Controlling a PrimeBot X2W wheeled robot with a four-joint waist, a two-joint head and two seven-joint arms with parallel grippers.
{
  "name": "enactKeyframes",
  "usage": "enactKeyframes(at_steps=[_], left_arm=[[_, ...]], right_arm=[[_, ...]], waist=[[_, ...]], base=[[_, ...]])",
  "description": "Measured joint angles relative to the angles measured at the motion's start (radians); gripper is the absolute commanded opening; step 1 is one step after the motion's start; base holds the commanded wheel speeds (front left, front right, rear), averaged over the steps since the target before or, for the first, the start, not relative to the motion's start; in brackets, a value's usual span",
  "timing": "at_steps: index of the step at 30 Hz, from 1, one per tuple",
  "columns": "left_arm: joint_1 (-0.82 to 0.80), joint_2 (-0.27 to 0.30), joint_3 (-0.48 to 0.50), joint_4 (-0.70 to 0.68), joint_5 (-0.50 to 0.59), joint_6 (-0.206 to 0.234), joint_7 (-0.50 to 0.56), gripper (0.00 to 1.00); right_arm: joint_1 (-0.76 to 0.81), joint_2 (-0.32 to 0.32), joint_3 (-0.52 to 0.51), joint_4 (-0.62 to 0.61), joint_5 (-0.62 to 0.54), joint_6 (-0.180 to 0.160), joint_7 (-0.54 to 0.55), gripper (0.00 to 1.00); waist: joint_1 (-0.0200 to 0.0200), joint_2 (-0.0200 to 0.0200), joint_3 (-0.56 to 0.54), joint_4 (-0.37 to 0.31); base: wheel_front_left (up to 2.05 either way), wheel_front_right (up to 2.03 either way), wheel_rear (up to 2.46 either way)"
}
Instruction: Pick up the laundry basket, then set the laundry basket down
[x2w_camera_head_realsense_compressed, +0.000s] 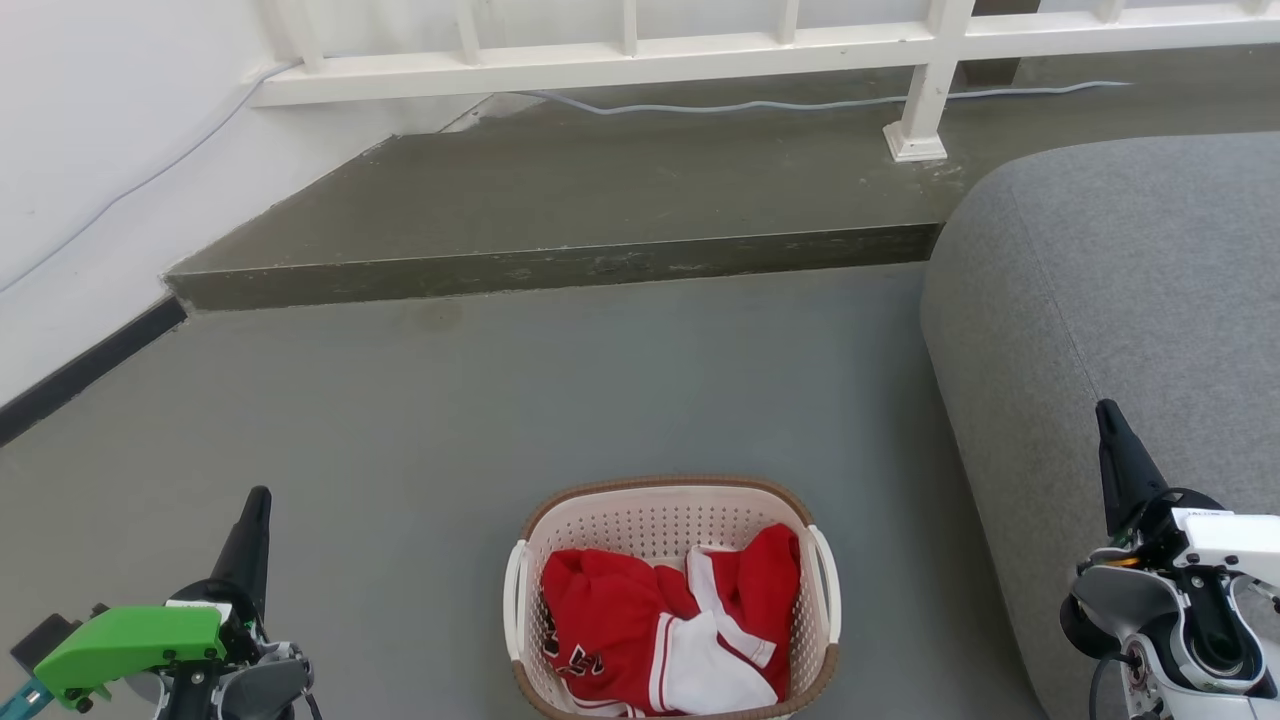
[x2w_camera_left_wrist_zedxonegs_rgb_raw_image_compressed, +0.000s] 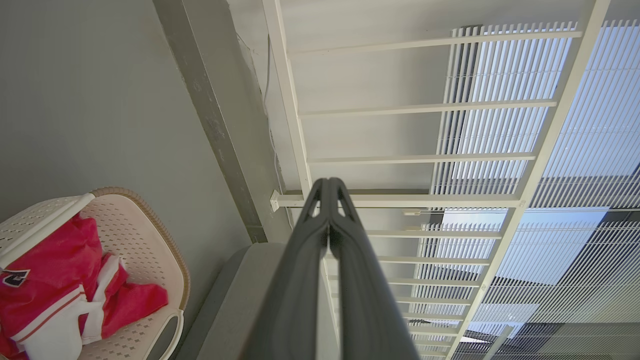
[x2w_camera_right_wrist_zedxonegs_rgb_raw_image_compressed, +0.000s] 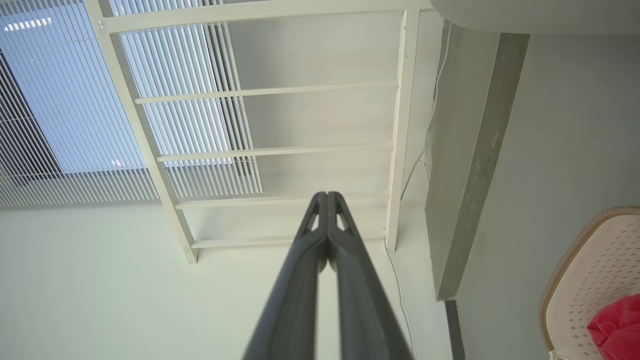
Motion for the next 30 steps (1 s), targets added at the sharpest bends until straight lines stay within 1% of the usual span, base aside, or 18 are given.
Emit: enactKeyframes(at_steps=[23,24,30], left_arm=[[0.0,0.0,0.001,0.0,0.0,0.0,0.0,0.0],[0.0,0.0,0.001,0.0,0.0,0.0,0.0,1.0],[0.044,-0.021,-0.006,0.05,0.0,0.0,-0.001,1.0]], right_arm=[[0.0,0.001,-0.001,0.0,-0.003,0.0,0.0,0.0],[0.0,0.001,-0.001,0.0,-0.003,0.0,0.0,1.0],[0.05,0.027,0.005,0.051,-0.003,-0.006,-0.001,1.0]], waist=[[0.0,0.0,0.0,0.0],[0.0,0.0,0.0,0.0],[0.0,0.0,0.0,0.0]], base=[[0.0,0.0,0.0],[0.0,0.0,0.0],[0.0,0.0,0.0]])
